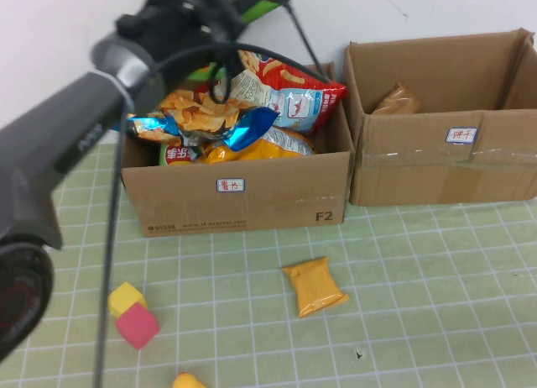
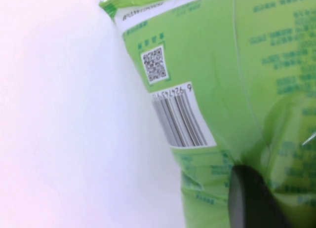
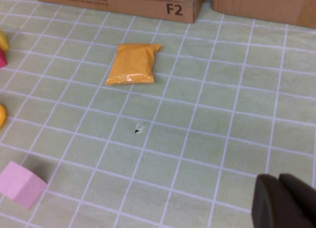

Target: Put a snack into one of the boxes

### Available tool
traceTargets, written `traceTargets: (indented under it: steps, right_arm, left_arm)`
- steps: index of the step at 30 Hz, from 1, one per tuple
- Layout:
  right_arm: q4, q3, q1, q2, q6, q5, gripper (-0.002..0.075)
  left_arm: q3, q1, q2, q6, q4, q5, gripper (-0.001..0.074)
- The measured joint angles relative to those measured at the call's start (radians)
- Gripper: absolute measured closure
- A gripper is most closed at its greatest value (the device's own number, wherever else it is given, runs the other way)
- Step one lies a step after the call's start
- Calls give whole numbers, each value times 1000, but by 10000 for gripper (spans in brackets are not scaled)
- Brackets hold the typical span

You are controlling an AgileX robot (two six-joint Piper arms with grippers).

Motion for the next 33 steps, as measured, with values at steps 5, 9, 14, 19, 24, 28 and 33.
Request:
traceTargets:
  steps: [5,9,14,19,24,28,33]
  right_arm:
    - [0,3,0,0,0,-3,728]
    - [-8,3,0,0,0,-3,728]
    - [-10,3,0,0,0,-3,728]
    - [-10,3,0,0,0,-3,728]
    - [-10,3,0,0,0,-3,728]
    - [-10,3,0,0,0,-3,728]
    - [-5,3,0,0,0,-3,728]
  left_arm:
    - [0,39,7,-25,-131,17,521]
    - [0,39,8,-85,-148,38,211]
    - [-46,39,8,-190,-186,143,176]
    - [-108,43,-16,-213,-308,211,281]
    - [-143,45,-80,-193,-454,204,304]
    - [-150,45,-124,-182,-472,203,321]
    - [-151,45,-130,-134,-448,299,365]
